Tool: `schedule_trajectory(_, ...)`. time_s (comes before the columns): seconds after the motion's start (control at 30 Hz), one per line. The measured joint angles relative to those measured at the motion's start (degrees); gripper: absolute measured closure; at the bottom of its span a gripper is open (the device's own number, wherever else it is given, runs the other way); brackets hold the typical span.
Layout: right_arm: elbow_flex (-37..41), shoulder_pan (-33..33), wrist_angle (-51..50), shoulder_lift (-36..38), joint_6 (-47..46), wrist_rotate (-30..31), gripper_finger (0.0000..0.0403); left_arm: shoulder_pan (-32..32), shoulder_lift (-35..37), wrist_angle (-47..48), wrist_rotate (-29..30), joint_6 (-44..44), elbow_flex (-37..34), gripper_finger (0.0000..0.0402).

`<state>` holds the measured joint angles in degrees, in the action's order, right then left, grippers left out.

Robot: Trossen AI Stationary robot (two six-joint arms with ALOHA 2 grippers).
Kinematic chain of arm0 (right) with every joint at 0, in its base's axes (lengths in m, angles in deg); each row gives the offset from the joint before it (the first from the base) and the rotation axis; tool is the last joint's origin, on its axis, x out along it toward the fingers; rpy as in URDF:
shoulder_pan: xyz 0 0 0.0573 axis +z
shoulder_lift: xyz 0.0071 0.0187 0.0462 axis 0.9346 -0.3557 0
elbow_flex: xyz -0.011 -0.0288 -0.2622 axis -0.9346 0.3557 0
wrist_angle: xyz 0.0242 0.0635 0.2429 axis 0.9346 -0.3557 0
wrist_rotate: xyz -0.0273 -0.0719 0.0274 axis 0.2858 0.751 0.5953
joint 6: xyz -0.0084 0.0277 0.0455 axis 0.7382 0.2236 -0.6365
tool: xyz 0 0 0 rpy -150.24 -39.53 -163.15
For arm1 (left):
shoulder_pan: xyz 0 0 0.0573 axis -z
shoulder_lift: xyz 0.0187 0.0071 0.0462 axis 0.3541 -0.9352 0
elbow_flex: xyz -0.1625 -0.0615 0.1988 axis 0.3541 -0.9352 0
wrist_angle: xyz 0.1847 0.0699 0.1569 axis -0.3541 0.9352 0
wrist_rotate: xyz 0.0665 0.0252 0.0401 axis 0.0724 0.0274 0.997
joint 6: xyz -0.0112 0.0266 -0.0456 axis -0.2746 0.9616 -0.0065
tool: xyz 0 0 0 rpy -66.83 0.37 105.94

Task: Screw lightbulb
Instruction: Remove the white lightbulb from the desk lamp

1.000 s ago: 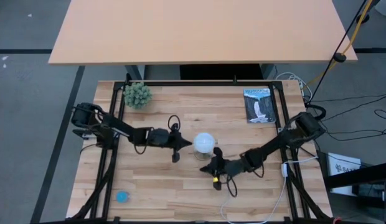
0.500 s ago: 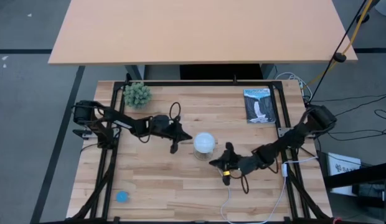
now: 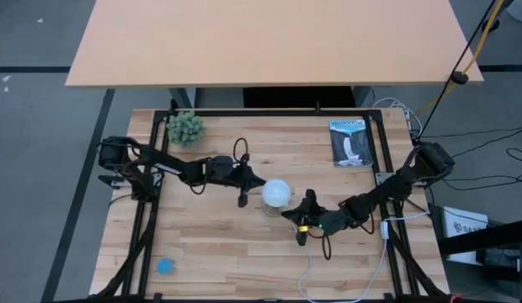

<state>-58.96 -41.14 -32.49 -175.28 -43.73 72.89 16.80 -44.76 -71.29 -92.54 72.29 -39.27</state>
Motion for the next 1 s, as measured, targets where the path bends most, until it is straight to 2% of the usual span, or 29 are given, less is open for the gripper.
schedule_trajectory(0.17,-6.2,1.5,-5.1,-4.6,-1.4,3.3,0.0403,-0.2,0.0,8.9,-0.2,0.4,3.5,0.0401)
schedule_trajectory(0.3,-10.5,2.1,-10.8,-8.1,-3.8,7.9,0.0403,0.3,0.0,8.9,-2.1,0.6,3.5,0.0401)
schedule_trajectory(0.43,-11.1,2.1,-13.4,-8.9,-7.3,12.9,0.0403,1.2,-0.7,8.4,-3.0,2.0,3.5,0.0401)
schedule_trajectory(0.57,-11.1,2.1,-13.6,-8.9,-8.1,13.0,0.0403,1.2,-0.9,8.1,-0.5,2.9,3.5,0.0401)
schedule_trajectory(0.77,-11.1,1.4,-13.6,-8.9,-6.5,12.6,0.0403,-1.9,-1.7,6.1,-0.4,3.6,3.6,0.0401)
schedule_trajectory(0.93,-11.1,0.4,-13.7,-8.9,-5.6,12.6,0.0403,-3.5,-4.4,6.4,-1.6,2.2,5.2,0.0401)
schedule_trajectory(1.0,-11.1,0.0,-13.5,-8.9,-5.6,12.6,0.0403,-3.8,-5.8,6.7,-4.0,0.6,6.6,0.0401)
